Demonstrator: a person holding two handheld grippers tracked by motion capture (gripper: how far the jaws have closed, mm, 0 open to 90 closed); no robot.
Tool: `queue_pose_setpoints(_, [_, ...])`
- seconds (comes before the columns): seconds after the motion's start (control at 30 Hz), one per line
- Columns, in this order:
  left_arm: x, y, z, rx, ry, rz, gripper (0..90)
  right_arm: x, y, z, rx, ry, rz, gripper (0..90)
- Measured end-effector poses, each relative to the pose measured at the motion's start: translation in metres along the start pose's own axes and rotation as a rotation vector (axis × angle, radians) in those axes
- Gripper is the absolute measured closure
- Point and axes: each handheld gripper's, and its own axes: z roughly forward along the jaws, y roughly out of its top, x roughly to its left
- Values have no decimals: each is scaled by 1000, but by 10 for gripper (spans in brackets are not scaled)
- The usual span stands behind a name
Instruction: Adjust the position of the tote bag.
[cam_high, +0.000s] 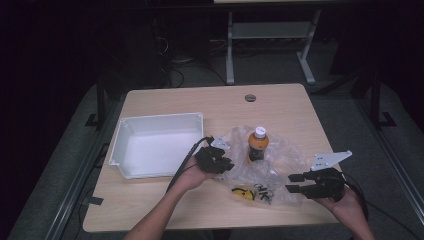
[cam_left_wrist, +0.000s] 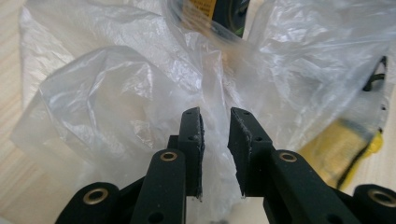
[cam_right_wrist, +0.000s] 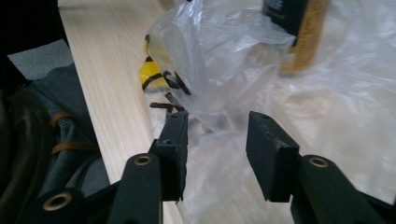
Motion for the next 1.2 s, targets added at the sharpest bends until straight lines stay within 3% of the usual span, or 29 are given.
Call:
queue_pose_setpoints(0.27, [1, 10, -20, -40, -12, 11, 732, -11, -3, -15, -31, -61, 28, 531])
queue_pose_setpoints(0.57, [5, 23, -36, -59, -31, 43, 710, -18, -1, -20, -61, -87, 48, 482])
queue_pose_setpoints(1.2, [7, 49, -44, -65, -70, 94, 629, -22, -2, -25, -110, -115, 72, 379])
